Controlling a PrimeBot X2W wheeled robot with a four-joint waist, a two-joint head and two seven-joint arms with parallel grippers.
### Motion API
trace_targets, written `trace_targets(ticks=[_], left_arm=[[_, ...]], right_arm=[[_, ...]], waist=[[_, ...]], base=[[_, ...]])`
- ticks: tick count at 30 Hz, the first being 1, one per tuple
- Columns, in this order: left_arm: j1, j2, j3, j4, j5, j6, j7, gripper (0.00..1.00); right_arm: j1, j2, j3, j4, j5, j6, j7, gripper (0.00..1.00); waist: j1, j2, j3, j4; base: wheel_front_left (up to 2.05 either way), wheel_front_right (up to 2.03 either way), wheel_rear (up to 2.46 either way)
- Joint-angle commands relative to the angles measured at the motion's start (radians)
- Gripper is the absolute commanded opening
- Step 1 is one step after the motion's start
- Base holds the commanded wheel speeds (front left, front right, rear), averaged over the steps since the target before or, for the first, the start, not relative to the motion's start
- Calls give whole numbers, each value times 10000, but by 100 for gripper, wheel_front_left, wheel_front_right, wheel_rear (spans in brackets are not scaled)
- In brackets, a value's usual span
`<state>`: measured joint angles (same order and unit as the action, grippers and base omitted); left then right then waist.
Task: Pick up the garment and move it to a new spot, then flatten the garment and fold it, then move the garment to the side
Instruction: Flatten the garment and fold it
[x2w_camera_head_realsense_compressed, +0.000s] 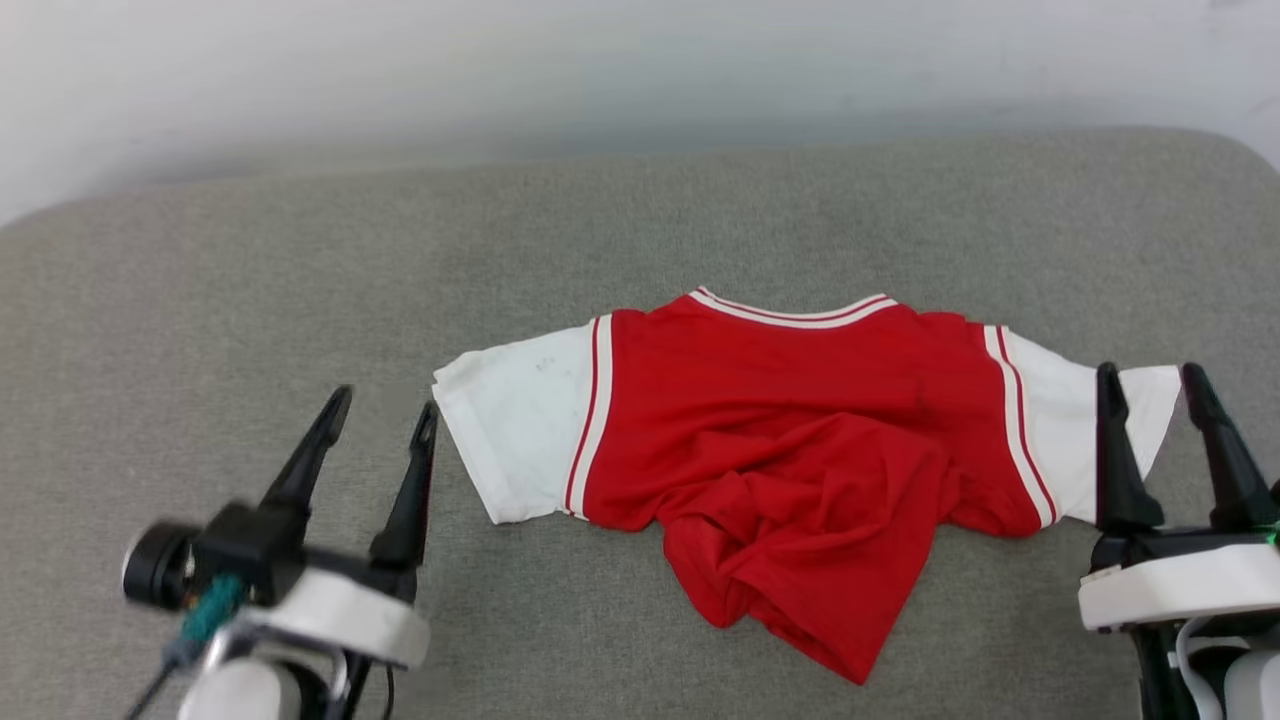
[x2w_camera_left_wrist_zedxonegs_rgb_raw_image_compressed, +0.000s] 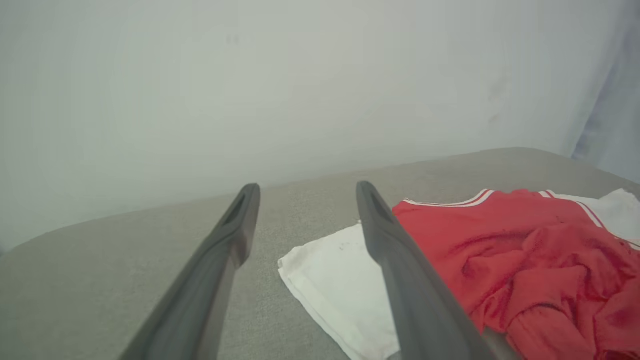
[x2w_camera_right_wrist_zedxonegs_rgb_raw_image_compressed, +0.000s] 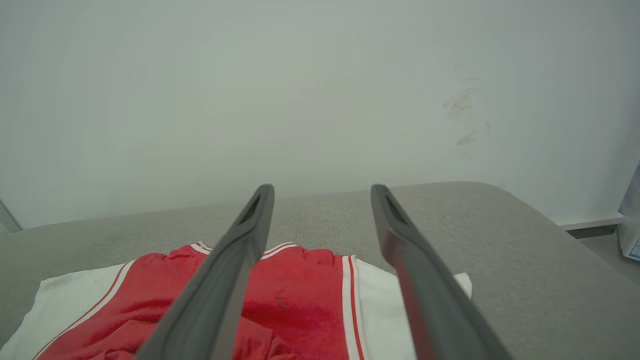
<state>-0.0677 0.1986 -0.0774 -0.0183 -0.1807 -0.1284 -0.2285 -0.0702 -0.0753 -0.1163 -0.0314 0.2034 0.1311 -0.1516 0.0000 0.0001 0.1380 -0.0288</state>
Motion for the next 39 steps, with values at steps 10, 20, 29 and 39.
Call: trace_targets(ticks=[10,20,29,39], left_arm=[[-3999,3298,-2377,412,-3382,-10,4907,100],[-6672,4709,-3388,2066,-6058,-10,9609,100],[-7211,4986,-3993,2964,-6488,-12,11423,100],[-7101,5007,-4583,3614,-6124,-8,11631,100]], right_arm=[[-639,193,-165,125,-7,-7,-49,100],[-1015,255,39,383,76,-7,-321,100],[-1166,262,226,787,308,-5,-551,100],[-1352,262,315,1062,374,-5,-728,100]], waist=[[0,-1,1302,-481],[0,-1,2106,-1022],[0,-1,2597,-1377],[0,-1,2856,-1462]], base=[[0,0,0],[0,0,0],[0,0,0],[0,0,0]])
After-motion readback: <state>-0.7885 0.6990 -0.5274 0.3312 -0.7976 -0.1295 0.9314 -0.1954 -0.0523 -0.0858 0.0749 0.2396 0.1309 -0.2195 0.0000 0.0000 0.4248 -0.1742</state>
